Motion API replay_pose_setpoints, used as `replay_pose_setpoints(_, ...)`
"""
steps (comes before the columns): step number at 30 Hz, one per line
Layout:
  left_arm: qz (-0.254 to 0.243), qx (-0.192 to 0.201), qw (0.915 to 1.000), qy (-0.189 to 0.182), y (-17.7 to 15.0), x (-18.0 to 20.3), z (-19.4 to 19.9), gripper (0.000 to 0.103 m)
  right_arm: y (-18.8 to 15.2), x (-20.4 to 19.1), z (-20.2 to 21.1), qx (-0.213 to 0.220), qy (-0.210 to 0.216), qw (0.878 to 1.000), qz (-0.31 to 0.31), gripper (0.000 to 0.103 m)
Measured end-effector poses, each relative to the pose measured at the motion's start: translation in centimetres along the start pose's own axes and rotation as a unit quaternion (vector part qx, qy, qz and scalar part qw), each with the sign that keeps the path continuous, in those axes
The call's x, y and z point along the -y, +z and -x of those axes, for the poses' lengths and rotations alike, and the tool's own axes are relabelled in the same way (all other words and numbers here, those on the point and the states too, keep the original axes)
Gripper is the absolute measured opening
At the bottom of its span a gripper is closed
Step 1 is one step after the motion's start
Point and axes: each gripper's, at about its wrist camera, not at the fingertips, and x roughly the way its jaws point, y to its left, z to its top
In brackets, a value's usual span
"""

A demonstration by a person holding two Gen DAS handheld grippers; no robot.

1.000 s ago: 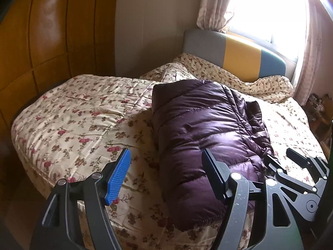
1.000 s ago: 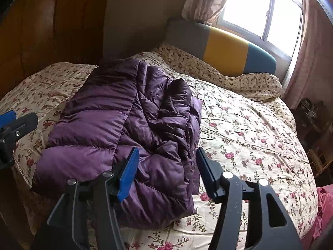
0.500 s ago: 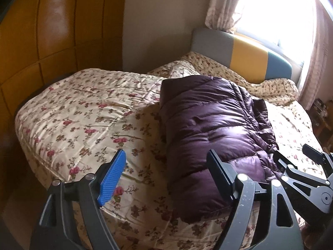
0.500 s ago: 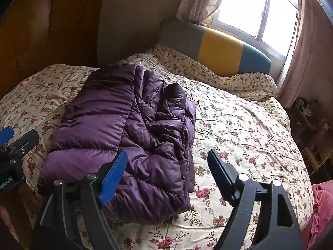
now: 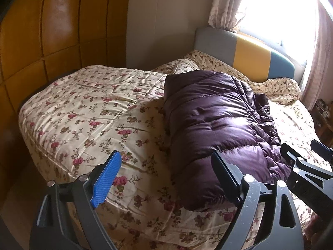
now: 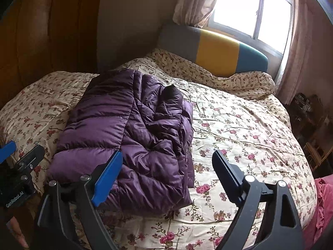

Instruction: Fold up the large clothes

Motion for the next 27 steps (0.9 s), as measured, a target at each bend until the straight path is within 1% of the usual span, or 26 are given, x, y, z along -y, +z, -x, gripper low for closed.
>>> replay_pose_setpoints(3,0.002,0.001,1.0000,-0.004,0.0,0.0,0.1,0.088,0.0,0.3,-0.1,-0.002,0.000,1.000,-0.005,0.091)
replay_pose_setpoints(5,0.005,0.002,1.0000,-0.005,0.0,0.1,0.2,0.093,0.1,0.5,0.0,-0.003,0.001,1.000,-0.010,0.092)
replay_pose_setpoints(8,0.009,0.004,0.9999,-0.011,0.1,0.3,0.4,0.093,0.2,0.7,0.0,-0.004,0.001,1.000,-0.012,0.095)
replay_pose_setpoints(12,0.007,0.006,0.9998,-0.015,0.0,0.7,0.5,0.099,0.1,1.0,-0.2,-0.008,0.003,1.000,-0.018,0.097)
replay_pose_setpoints(16,0.008,0.001,0.9998,-0.016,0.0,1.0,0.3,0.099,-0.1,1.4,-0.3,-0.008,0.002,1.000,-0.020,0.098)
replay_pose_setpoints(23,0.014,0.002,0.9999,-0.001,0.0,1.2,0.4,0.099,-0.2,1.2,-0.5,-0.006,-0.003,1.000,-0.009,0.099)
replay_pose_setpoints(27,0.031,0.001,0.9995,-0.003,-0.2,0.8,0.7,0.099,-0.4,1.1,-0.5,-0.006,0.000,1.000,-0.006,0.099)
